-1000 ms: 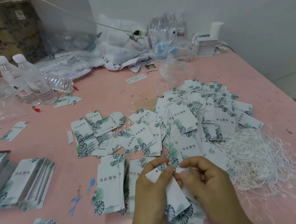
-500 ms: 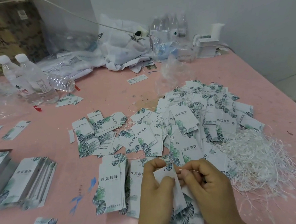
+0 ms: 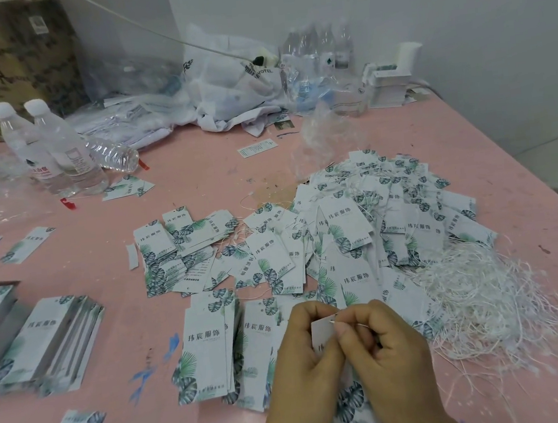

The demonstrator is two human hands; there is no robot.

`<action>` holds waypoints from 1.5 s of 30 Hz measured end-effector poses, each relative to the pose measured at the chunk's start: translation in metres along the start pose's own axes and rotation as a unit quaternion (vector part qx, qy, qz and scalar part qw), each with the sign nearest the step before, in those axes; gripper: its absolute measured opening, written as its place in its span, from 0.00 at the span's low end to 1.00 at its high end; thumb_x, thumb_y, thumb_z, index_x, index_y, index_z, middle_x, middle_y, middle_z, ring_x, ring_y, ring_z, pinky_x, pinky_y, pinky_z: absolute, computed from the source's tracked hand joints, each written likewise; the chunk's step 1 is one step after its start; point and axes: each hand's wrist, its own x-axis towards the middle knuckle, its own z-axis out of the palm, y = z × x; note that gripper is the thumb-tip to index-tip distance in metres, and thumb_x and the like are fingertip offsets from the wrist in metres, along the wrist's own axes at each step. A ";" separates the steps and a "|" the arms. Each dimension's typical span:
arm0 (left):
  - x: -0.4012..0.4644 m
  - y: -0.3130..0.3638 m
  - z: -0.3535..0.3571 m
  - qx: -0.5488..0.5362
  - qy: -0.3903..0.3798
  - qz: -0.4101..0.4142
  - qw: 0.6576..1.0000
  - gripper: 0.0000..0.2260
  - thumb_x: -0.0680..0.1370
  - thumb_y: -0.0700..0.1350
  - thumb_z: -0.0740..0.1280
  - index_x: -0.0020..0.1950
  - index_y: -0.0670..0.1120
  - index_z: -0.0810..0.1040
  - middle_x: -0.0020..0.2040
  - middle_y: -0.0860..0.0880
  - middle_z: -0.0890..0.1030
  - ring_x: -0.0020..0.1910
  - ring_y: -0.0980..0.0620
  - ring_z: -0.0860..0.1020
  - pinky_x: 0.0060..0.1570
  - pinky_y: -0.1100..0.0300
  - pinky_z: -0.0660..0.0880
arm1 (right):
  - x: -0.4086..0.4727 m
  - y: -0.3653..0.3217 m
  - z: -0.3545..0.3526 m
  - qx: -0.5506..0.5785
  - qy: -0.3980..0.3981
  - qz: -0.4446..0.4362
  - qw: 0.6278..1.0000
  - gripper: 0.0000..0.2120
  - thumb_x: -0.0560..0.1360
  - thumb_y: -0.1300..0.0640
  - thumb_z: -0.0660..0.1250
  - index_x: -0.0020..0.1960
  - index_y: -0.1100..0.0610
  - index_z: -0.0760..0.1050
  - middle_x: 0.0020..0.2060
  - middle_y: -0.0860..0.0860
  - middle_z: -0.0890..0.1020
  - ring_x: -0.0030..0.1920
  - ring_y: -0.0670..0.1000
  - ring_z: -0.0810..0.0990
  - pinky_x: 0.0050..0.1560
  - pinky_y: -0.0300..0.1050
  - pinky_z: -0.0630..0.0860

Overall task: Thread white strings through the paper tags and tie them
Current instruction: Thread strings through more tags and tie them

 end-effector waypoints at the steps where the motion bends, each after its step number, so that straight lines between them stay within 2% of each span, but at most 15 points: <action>1: 0.000 0.001 0.000 0.003 0.003 -0.001 1.000 0.07 0.72 0.53 0.68 0.48 0.56 0.77 0.39 0.46 0.82 0.36 0.49 0.77 0.36 0.53 0.75 | 0.000 0.000 0.000 -0.007 0.002 -0.004 1.000 0.10 0.69 0.58 0.70 0.45 0.43 0.77 0.29 0.42 0.70 0.29 0.41 0.69 0.32 0.24 0.65; 5: -0.001 0.004 0.001 0.025 0.014 0.026 0.999 0.06 0.73 0.51 0.68 0.48 0.59 0.79 0.43 0.47 0.84 0.41 0.51 0.81 0.41 0.55 0.78 | 0.001 0.004 -0.001 -0.028 0.004 0.008 1.000 0.15 0.70 0.64 0.75 0.44 0.44 0.77 0.28 0.42 0.69 0.28 0.42 0.68 0.30 0.26 0.66; 10: 0.000 0.008 -0.001 0.012 0.004 0.008 1.000 0.16 0.71 0.42 0.62 0.51 0.57 0.82 0.43 0.49 0.85 0.42 0.54 0.82 0.41 0.61 0.77 | 0.002 0.006 -0.004 0.002 0.018 0.035 0.999 0.10 0.71 0.59 0.74 0.43 0.44 0.78 0.25 0.44 0.66 0.26 0.42 0.65 0.28 0.30 0.65; 13: 0.007 0.012 -0.005 -0.156 -0.001 -0.072 0.985 0.16 0.65 0.42 0.62 0.46 0.43 0.86 0.41 0.41 0.85 0.40 0.48 0.83 0.37 0.57 0.79 | 0.002 0.006 -0.004 0.054 0.024 0.072 0.996 0.02 0.69 0.51 0.72 0.42 0.46 0.80 0.23 0.45 0.64 0.25 0.41 0.63 0.26 0.32 0.65; 15: 0.009 0.014 -0.007 -0.245 -0.003 -0.104 0.964 0.11 0.63 0.40 0.68 0.41 0.38 0.86 0.38 0.38 0.83 0.37 0.47 0.83 0.36 0.57 0.80 | 0.001 0.006 -0.004 0.076 0.013 0.086 0.993 0.03 0.71 0.53 0.74 0.42 0.47 0.81 0.23 0.45 0.64 0.25 0.41 0.64 0.25 0.33 0.65; 17: 0.010 0.015 -0.007 -0.255 -0.005 -0.125 0.959 0.08 0.64 0.36 0.72 0.41 0.36 0.85 0.36 0.37 0.82 0.34 0.46 0.82 0.33 0.58 0.80 | 0.000 0.005 -0.004 0.085 0.005 0.092 0.992 0.07 0.71 0.59 0.75 0.41 0.47 0.81 0.22 0.45 0.65 0.24 0.41 0.64 0.24 0.32 0.66; 21: 0.009 0.017 -0.006 -0.264 -0.002 -0.141 0.954 0.06 0.68 0.34 0.74 0.44 0.36 0.85 0.36 0.35 0.83 0.32 0.45 0.83 0.32 0.58 0.80 | 0.001 0.002 -0.005 0.082 0.006 0.081 0.993 0.08 0.71 0.58 0.75 0.39 0.45 0.81 0.22 0.47 0.65 0.23 0.40 0.64 0.24 0.31 0.65; 25: 0.009 0.016 -0.003 -0.244 0.028 -0.131 0.960 0.04 0.67 0.36 0.76 0.39 0.41 0.84 0.33 0.39 0.81 0.29 0.48 0.79 0.28 0.61 0.76 | 0.004 -0.002 -0.008 0.105 -0.028 0.095 0.990 0.05 0.68 0.55 0.72 0.39 0.44 0.82 0.23 0.58 0.71 0.24 0.43 0.68 0.25 0.33 0.67; 29: 0.011 0.015 -0.002 -0.228 0.055 -0.105 0.966 0.04 0.73 0.41 0.72 0.38 0.45 0.83 0.39 0.40 0.82 0.32 0.50 0.78 0.31 0.60 0.75 | 0.013 0.000 -0.019 0.184 -0.046 0.159 0.969 0.06 0.77 0.58 0.68 0.46 0.47 0.80 0.24 0.46 0.73 0.23 0.44 0.66 0.23 0.35 0.64; 32: 0.015 0.013 -0.005 -0.249 0.090 -0.096 0.960 0.12 0.77 0.43 0.64 0.35 0.47 0.83 0.43 0.40 0.84 0.34 0.50 0.80 0.33 0.59 0.77 | 0.019 0.008 -0.028 0.173 -0.049 0.175 0.968 0.10 0.80 0.60 0.62 0.48 0.47 0.79 0.25 0.48 0.68 0.26 0.49 0.62 0.27 0.43 0.58; 34: 0.016 0.013 -0.007 -0.249 0.105 -0.092 0.958 0.11 0.76 0.45 0.64 0.39 0.44 0.83 0.42 0.40 0.83 0.35 0.50 0.80 0.33 0.59 0.78 | 0.019 0.012 -0.030 0.209 -0.066 0.196 0.956 0.12 0.80 0.61 0.60 0.47 0.50 0.80 0.26 0.51 0.66 0.27 0.51 0.60 0.28 0.49 0.55; 36: 0.017 0.012 -0.009 -0.245 0.134 -0.086 0.956 0.11 0.74 0.47 0.65 0.43 0.40 0.82 0.42 0.40 0.83 0.36 0.49 0.79 0.35 0.57 0.76 | 0.020 0.015 -0.034 0.252 -0.083 0.214 0.940 0.13 0.80 0.63 0.59 0.46 0.53 0.80 0.27 0.52 0.68 0.26 0.48 0.62 0.26 0.45 0.58; 39: 0.021 0.013 -0.015 -0.249 0.160 -0.068 0.953 0.13 0.76 0.45 0.64 0.35 0.46 0.83 0.39 0.43 0.83 0.33 0.50 0.79 0.35 0.56 0.74 | 0.027 0.016 -0.041 0.334 -0.103 0.250 0.903 0.08 0.75 0.62 0.62 0.45 0.58 0.81 0.29 0.53 0.73 0.25 0.46 0.65 0.23 0.39 0.66; 42: 0.023 0.017 -0.022 -0.283 0.172 -0.057 0.942 0.20 0.80 0.41 0.61 0.31 0.49 0.83 0.36 0.45 0.83 0.30 0.54 0.78 0.30 0.63 0.76 | 0.033 0.018 -0.048 0.388 -0.110 0.292 0.867 0.08 0.70 0.61 0.64 0.43 0.60 0.82 0.28 0.54 0.74 0.23 0.46 0.66 0.21 0.39 0.67; 45: 0.024 0.020 -0.027 -0.367 0.162 -0.059 0.914 0.09 0.75 0.42 0.63 0.38 0.44 0.81 0.39 0.43 0.83 0.33 0.53 0.78 0.30 0.64 0.77 | 0.037 0.019 -0.051 0.414 -0.087 0.324 0.846 0.08 0.69 0.63 0.64 0.41 0.61 0.83 0.28 0.55 0.74 0.22 0.46 0.66 0.19 0.38 0.67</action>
